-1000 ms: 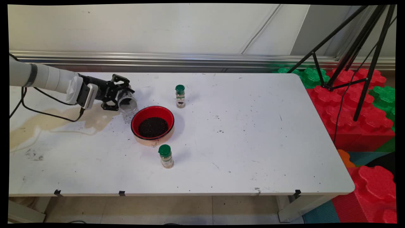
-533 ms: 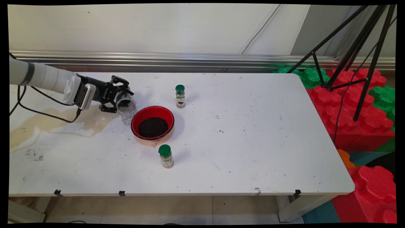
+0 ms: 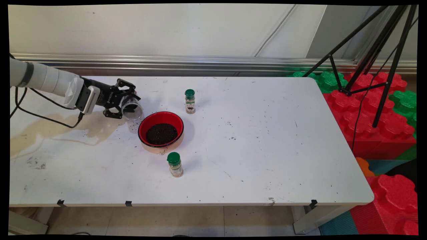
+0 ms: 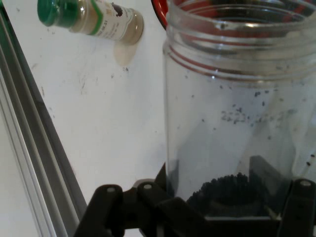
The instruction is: Pour the black seasoning powder in the red bowl
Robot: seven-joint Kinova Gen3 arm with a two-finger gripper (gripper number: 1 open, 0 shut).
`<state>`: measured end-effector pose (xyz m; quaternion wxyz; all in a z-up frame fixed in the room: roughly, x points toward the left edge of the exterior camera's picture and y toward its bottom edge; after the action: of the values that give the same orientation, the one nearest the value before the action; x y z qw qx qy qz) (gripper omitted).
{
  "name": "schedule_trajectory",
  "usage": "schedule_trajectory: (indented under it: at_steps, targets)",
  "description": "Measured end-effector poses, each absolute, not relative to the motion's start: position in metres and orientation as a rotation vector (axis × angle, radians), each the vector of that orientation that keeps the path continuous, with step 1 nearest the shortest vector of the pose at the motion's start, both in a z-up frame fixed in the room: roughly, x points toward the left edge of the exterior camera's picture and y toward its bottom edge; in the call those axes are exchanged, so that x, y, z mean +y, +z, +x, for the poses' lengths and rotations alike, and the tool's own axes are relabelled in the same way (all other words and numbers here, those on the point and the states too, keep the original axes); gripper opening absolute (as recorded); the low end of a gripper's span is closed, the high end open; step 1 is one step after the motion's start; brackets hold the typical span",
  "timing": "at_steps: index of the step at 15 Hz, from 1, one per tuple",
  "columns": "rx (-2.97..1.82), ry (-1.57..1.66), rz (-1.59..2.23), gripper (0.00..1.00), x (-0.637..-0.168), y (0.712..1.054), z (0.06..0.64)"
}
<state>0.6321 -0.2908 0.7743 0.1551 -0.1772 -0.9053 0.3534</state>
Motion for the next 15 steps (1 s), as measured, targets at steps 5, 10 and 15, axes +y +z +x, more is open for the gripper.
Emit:
schedule_trajectory:
  at_steps: [5,10,15]
  targets:
    - [-2.607,1.013,-0.495,0.0,-0.293,0.786,0.63]
    - [-2.625,1.025,-0.486,0.0,-0.299,0.796,0.629]
    - [-2.65,1.035,-0.484,0.0,-0.308,0.808,0.627]
